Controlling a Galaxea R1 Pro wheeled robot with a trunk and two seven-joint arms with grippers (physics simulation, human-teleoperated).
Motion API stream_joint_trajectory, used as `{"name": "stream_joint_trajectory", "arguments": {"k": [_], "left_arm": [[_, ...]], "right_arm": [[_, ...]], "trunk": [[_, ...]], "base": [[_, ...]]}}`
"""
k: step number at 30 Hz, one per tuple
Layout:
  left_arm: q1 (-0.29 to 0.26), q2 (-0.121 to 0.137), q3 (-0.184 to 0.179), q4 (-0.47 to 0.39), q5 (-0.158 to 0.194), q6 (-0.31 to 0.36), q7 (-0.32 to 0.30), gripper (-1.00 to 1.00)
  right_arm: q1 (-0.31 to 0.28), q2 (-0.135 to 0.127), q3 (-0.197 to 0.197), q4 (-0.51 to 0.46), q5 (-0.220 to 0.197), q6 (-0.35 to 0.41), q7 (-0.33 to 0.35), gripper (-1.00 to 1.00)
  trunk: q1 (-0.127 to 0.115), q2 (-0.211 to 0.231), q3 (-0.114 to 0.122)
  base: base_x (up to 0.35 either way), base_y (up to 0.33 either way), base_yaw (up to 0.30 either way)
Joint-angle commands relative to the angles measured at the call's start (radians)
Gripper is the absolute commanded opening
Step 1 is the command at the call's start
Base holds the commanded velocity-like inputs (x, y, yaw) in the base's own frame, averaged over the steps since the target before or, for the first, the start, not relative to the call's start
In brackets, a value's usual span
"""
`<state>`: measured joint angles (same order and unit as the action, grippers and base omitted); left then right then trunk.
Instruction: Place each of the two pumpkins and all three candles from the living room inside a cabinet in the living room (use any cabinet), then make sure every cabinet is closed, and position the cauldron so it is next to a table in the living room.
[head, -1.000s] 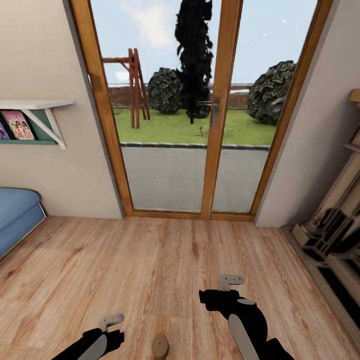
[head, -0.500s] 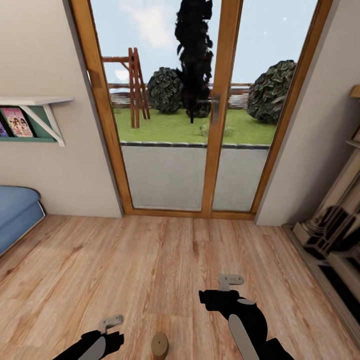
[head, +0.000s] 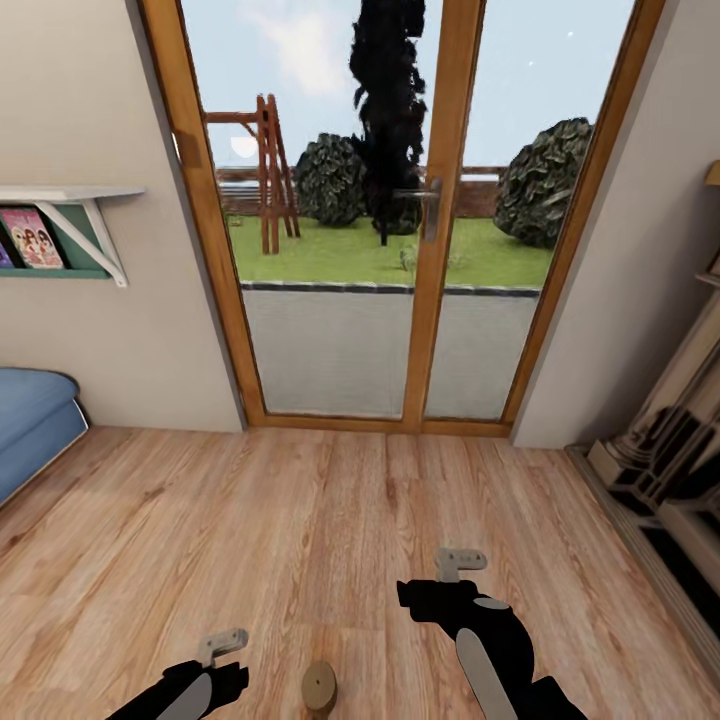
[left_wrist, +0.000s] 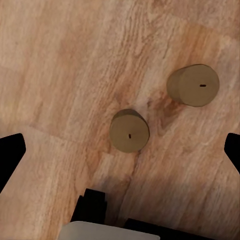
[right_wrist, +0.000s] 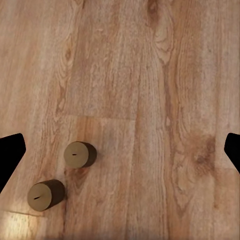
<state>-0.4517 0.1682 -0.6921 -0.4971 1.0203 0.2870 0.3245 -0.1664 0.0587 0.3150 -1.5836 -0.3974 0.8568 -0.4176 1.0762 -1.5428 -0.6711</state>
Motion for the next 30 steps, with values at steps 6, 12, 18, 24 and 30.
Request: {"name": "stream_joint_trajectory", "arguments": {"k": [6, 12, 18, 24, 30], "left_arm": [[-0.001, -0.004, -0.007, -0.003, 0.010, 0.001, 0.008, 1.00], [-0.001, -0.006, -0.007, -0.003, 0.010, 0.001, 0.008, 1.00], [-0.001, -0.007, -0.007, -0.003, 0.009, 0.001, 0.008, 1.00], [-0.001, -0.007, -0.007, -0.002, 0.009, 0.001, 0.007, 1.00], [-0.001, -0.007, -0.007, -0.003, 0.009, 0.001, 0.007, 1.00]], "right_arm": [[-0.001, 0.000, 0.001, -0.001, -0.011, 0.002, -0.010, 1.00], [-0.001, -0.002, 0.002, -0.001, -0.015, 0.001, -0.006, 1.00], [-0.001, -0.005, -0.004, -0.001, -0.019, -0.001, 0.095, 1.00], [-0.001, -0.007, -0.014, -0.001, -0.016, 0.002, 0.231, 1.00], [-0.001, -0.008, -0.016, -0.001, -0.018, 0.002, 0.263, 1.00]], "trunk": [[0.023, -0.043, -0.020], [0.046, -0.085, -0.039], [0.069, -0.127, -0.057], [0.092, -0.169, -0.076], [0.115, -0.211, -0.095]], "base": [[0.000, 0.000, 0.000], [0.000, 0.000, 0.000], [0.000, 0.000, 0.000], [0.000, 0.000, 0.000], [0.000, 0.000, 0.000]]}}
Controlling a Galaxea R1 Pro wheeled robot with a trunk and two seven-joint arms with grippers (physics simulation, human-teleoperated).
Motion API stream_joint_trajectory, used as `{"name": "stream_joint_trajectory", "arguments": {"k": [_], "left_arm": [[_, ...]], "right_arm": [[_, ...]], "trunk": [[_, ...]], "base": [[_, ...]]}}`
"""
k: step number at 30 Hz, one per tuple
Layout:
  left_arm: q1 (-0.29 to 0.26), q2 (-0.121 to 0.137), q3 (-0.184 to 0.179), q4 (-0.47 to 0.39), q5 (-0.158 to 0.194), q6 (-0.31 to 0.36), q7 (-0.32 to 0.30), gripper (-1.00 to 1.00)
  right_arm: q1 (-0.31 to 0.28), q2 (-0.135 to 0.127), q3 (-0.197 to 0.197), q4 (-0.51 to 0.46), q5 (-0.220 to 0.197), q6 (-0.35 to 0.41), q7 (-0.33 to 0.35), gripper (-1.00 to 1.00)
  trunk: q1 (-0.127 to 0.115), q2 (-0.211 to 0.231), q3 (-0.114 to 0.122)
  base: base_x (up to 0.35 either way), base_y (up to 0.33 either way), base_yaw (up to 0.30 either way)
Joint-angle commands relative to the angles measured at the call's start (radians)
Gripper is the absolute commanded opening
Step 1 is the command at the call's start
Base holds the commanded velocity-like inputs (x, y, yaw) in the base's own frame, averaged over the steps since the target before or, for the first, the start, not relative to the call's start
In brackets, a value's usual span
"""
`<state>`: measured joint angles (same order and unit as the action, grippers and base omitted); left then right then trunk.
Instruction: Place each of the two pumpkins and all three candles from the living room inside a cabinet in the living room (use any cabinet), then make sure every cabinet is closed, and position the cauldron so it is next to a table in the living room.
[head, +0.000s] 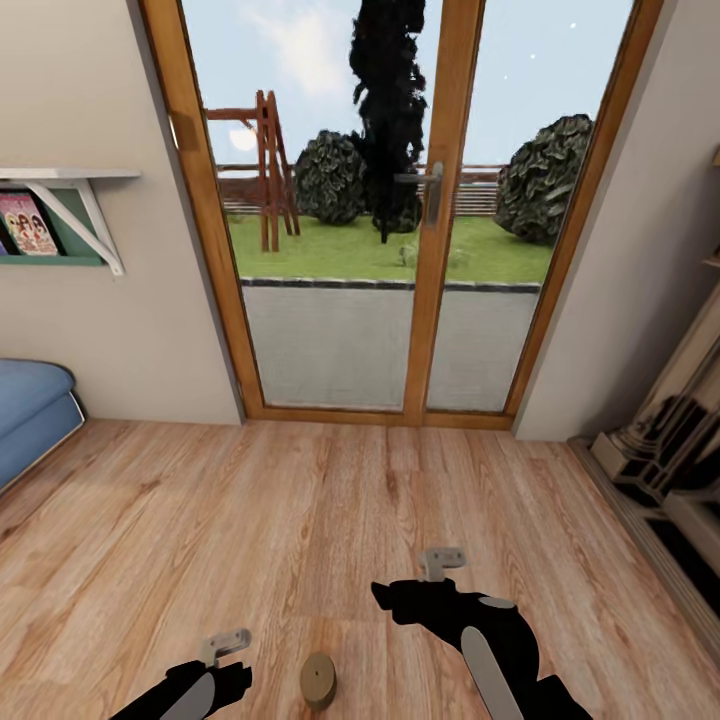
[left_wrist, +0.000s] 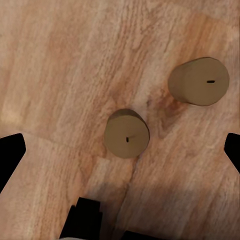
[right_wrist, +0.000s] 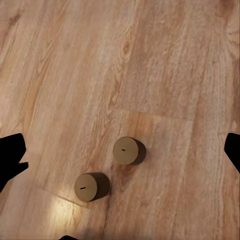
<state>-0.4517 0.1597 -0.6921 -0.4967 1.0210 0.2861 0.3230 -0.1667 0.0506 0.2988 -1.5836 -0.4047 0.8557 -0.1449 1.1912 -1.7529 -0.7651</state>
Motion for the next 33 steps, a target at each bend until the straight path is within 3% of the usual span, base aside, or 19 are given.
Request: {"name": "stream_joint_trajectory", "arguments": {"k": [1, 33], "left_arm": [[-0.001, 0.001, -0.007, -0.003, 0.008, 0.001, 0.008, 1.00], [-0.001, -0.009, -0.013, -0.002, 0.007, -0.005, 0.008, 1.00]], "right_arm": [[-0.001, 0.000, 0.001, -0.001, -0.011, 0.003, -0.008, 1.00], [-0.001, 0.000, 0.003, -0.001, -0.011, 0.003, -0.004, 1.00]], "trunk": [[0.004, -0.008, -0.004], [0.127, -0.232, -0.104]], "base": [[0.000, 0.000, 0.000], [0.000, 0.000, 0.000]]}}
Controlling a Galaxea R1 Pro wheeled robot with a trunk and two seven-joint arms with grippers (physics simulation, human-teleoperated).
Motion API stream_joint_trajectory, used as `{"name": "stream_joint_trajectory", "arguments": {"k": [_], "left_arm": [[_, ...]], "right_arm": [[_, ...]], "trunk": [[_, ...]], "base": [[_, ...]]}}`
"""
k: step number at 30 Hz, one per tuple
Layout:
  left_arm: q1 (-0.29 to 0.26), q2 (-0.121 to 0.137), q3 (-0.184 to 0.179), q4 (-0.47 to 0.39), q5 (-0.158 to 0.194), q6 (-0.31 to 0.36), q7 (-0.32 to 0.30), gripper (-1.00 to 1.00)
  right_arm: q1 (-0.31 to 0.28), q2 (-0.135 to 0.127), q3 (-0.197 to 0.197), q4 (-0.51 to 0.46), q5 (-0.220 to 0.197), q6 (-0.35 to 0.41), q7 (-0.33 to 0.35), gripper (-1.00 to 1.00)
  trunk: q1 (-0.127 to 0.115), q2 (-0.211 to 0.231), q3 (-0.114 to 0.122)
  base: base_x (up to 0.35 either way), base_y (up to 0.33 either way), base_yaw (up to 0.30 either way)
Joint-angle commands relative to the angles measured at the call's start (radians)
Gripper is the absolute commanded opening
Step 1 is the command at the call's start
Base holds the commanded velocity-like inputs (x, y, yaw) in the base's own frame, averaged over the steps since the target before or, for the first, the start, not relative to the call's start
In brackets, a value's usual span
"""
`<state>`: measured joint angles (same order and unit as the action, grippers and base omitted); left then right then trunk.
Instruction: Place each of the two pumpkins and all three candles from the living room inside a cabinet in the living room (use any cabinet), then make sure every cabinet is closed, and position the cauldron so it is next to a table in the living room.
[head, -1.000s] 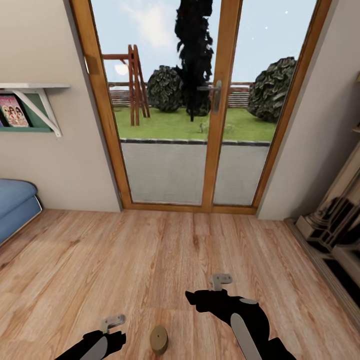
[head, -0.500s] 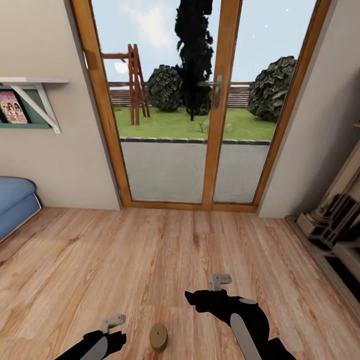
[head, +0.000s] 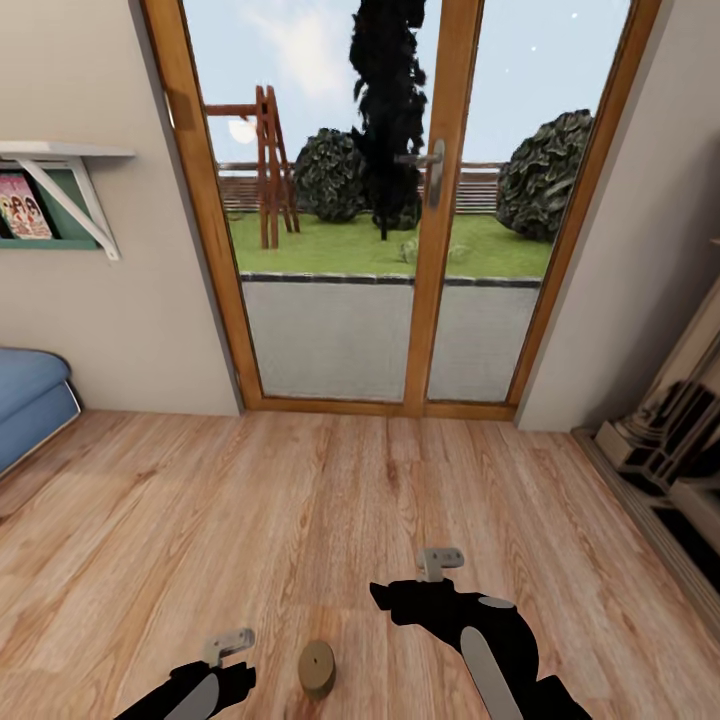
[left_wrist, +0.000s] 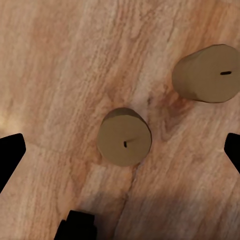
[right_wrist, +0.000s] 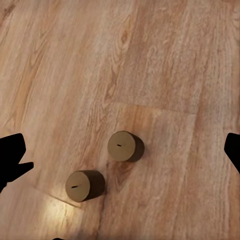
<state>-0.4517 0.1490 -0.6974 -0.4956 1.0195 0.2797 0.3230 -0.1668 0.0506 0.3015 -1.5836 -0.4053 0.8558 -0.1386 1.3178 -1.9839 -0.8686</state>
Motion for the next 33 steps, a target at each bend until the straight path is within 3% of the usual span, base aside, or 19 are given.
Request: {"name": "stream_joint_trajectory", "arguments": {"k": [1, 7, 13, 33], "left_arm": [[-0.001, 0.001, -0.008, -0.003, 0.008, 0.001, 0.008, 1.00], [-0.001, -0.006, -0.020, 0.015, 0.007, 0.000, 0.009, 1.00], [-0.001, -0.035, -0.028, 0.074, 0.005, -0.002, 0.008, 1.00], [-0.032, -0.061, -0.058, 0.088, 0.005, -0.030, 0.009, 1.00]], "right_arm": [[-0.001, 0.000, 0.001, -0.001, -0.011, 0.003, -0.010, 1.00], [-0.001, 0.000, 0.001, -0.001, -0.010, 0.004, -0.010, 1.00], [-0.001, 0.000, 0.000, -0.001, -0.011, 0.004, -0.010, 1.00], [-0.002, 0.000, -0.002, -0.001, -0.010, 0.005, -0.010, 1.00]], "trunk": [[0.004, -0.008, -0.004], [0.027, -0.050, -0.023], [0.050, -0.092, -0.042], [0.126, -0.232, -0.104]], "base": [[0.000, 0.000, 0.000], [0.000, 0.000, 0.000], [0.000, 0.000, 0.000], [0.000, 0.000, 0.000]]}}
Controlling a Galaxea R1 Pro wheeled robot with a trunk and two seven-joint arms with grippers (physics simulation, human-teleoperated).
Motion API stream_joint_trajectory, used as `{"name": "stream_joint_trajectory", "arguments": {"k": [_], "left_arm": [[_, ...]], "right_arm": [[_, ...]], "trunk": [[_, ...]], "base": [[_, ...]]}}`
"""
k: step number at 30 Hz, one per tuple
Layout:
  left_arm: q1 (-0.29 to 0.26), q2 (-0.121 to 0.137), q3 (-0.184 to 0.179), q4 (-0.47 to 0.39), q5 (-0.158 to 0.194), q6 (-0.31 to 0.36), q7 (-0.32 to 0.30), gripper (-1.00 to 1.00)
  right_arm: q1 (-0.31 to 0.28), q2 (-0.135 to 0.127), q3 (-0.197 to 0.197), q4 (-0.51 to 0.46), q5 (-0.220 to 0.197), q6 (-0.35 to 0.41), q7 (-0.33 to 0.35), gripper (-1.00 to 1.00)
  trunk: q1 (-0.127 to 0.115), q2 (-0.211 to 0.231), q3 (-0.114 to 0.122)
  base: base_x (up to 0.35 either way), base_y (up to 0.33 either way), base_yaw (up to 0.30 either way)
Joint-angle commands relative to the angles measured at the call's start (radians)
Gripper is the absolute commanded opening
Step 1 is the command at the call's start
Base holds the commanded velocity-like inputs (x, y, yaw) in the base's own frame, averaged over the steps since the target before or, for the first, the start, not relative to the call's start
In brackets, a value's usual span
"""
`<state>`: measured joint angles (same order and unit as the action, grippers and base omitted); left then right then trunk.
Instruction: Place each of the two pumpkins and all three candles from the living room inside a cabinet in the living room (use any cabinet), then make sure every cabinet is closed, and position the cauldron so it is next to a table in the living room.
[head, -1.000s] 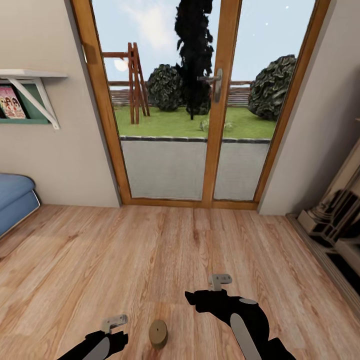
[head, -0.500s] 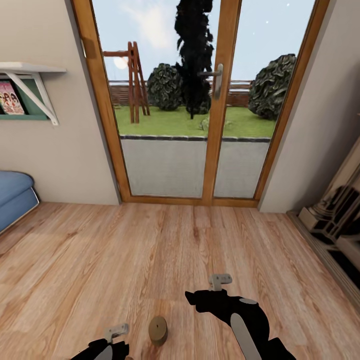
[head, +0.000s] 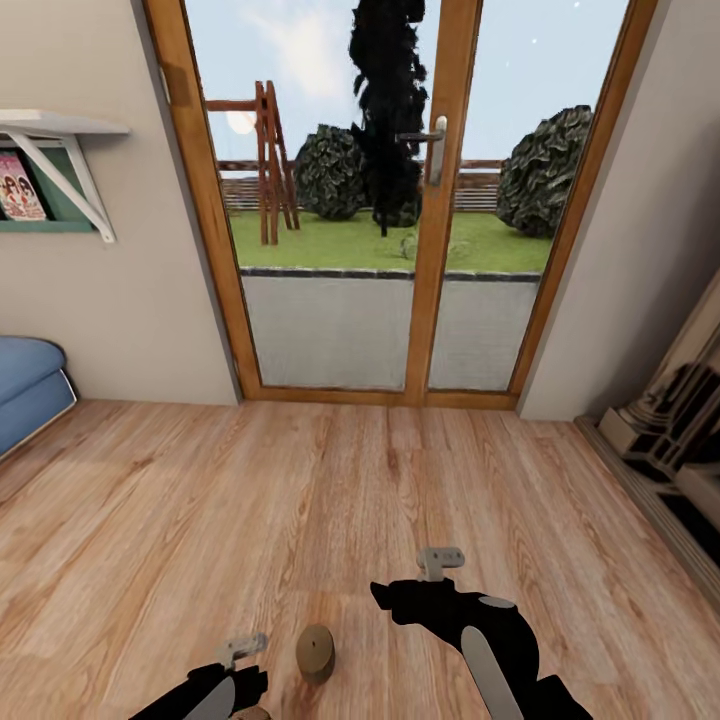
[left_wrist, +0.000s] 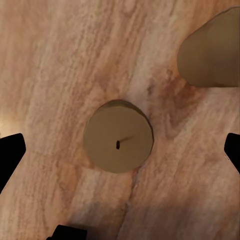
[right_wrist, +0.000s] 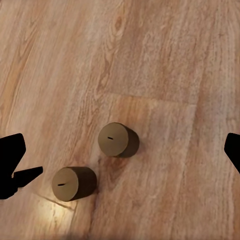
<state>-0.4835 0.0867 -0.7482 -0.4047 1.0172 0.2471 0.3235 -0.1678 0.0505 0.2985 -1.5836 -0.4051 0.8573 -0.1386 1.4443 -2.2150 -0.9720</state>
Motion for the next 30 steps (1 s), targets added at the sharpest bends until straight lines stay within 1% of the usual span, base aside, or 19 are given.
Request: {"name": "stream_joint_trajectory", "arguments": {"k": [1, 2, 5, 7, 12, 19, 30], "left_arm": [[-0.001, 0.001, -0.008, -0.003, 0.002, -0.007, 0.008, 1.00], [-0.002, 0.001, -0.008, -0.002, -0.005, -0.010, 0.008, 1.00], [-0.002, 0.000, -0.007, -0.001, -0.050, -0.021, 0.008, 1.00], [-0.003, 0.000, -0.007, -0.001, -0.068, -0.024, 0.008, 1.00], [-0.003, 0.000, -0.007, 0.000, -0.078, -0.027, 0.008, 1.00], [-0.002, -0.002, -0.007, 0.000, -0.081, -0.038, 0.008, 1.00], [-0.003, -0.012, -0.007, 0.000, -0.085, -0.041, 0.008, 1.00]], "right_arm": [[0.000, 0.000, 0.001, -0.001, -0.011, 0.003, -0.010, 1.00], [0.000, 0.000, 0.001, -0.001, -0.011, 0.003, -0.010, 1.00], [0.000, 0.000, 0.001, -0.001, -0.011, 0.003, -0.010, 1.00], [-0.001, 0.000, 0.001, -0.001, -0.011, 0.003, -0.010, 1.00], [-0.001, 0.000, 0.001, -0.001, -0.011, 0.003, -0.010, 1.00], [0.000, 0.000, 0.001, -0.001, -0.011, 0.003, -0.010, 1.00], [0.000, 0.000, 0.001, -0.001, -0.011, 0.003, -0.010, 1.00]], "trunk": [[0.004, -0.008, -0.004], [0.008, -0.015, -0.007], [0.019, -0.036, -0.017], [0.027, -0.050, -0.023], [0.046, -0.085, -0.039], [0.073, -0.134, -0.061], [0.115, -0.211, -0.095]], "base": [[0.000, 0.000, 0.000], [0.000, 0.000, 0.000], [0.000, 0.000, 0.000], [0.000, 0.000, 0.000], [0.000, 0.000, 0.000], [0.000, 0.000, 0.000], [0.000, 0.000, 0.000]]}}
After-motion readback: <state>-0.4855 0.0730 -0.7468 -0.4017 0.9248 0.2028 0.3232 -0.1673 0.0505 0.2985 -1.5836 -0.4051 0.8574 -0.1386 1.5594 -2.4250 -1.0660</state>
